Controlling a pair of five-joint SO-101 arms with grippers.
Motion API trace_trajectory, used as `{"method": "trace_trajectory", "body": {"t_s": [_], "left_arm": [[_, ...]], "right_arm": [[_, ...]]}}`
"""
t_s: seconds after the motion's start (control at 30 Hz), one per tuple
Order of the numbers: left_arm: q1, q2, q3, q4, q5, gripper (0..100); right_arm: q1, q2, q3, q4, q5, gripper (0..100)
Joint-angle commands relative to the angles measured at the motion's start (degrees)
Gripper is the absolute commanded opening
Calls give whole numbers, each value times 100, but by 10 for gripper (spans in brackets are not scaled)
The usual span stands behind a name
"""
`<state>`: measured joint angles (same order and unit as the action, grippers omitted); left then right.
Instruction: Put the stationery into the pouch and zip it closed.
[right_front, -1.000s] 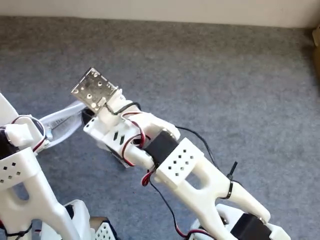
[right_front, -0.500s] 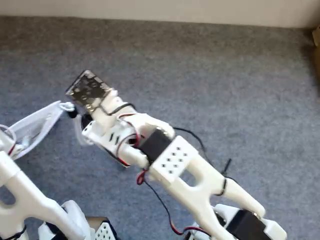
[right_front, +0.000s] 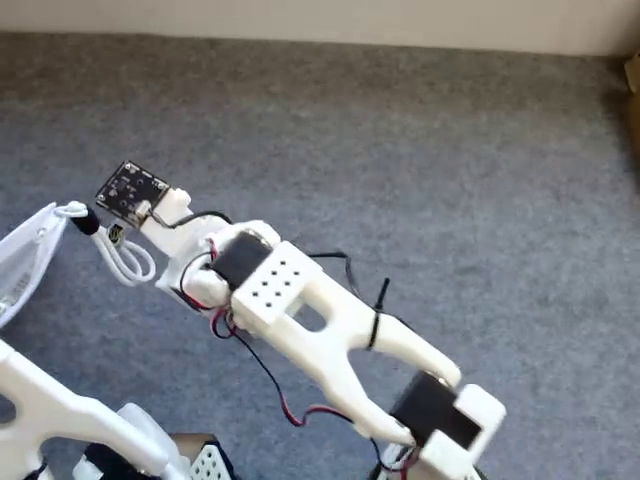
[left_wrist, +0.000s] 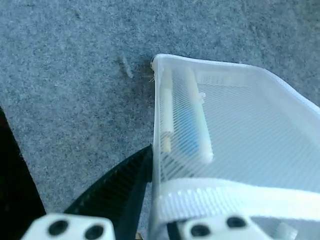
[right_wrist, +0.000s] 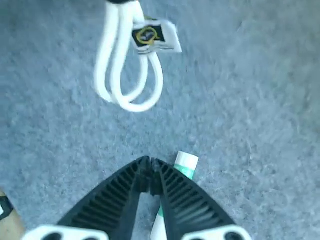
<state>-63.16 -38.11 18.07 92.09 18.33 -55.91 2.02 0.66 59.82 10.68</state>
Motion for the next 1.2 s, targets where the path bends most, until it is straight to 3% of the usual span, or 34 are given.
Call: {"method": "trace_trajectory", "body": {"t_s": [0.0,0.1,0.3,1.17], "left_arm": [[-84,4,-259,-132,70,7],[-75,4,-259,-132,70,7],[-66,4,-251,-105,70,7],[-57,-4,-145,-132,70,7]], "right_arm": [[127,251,-743,338,26,11],[207,602,-1077,505,26,19],[330,1086,-1279,716,26,132],[470,3319,-2422,611,53,134]]}}
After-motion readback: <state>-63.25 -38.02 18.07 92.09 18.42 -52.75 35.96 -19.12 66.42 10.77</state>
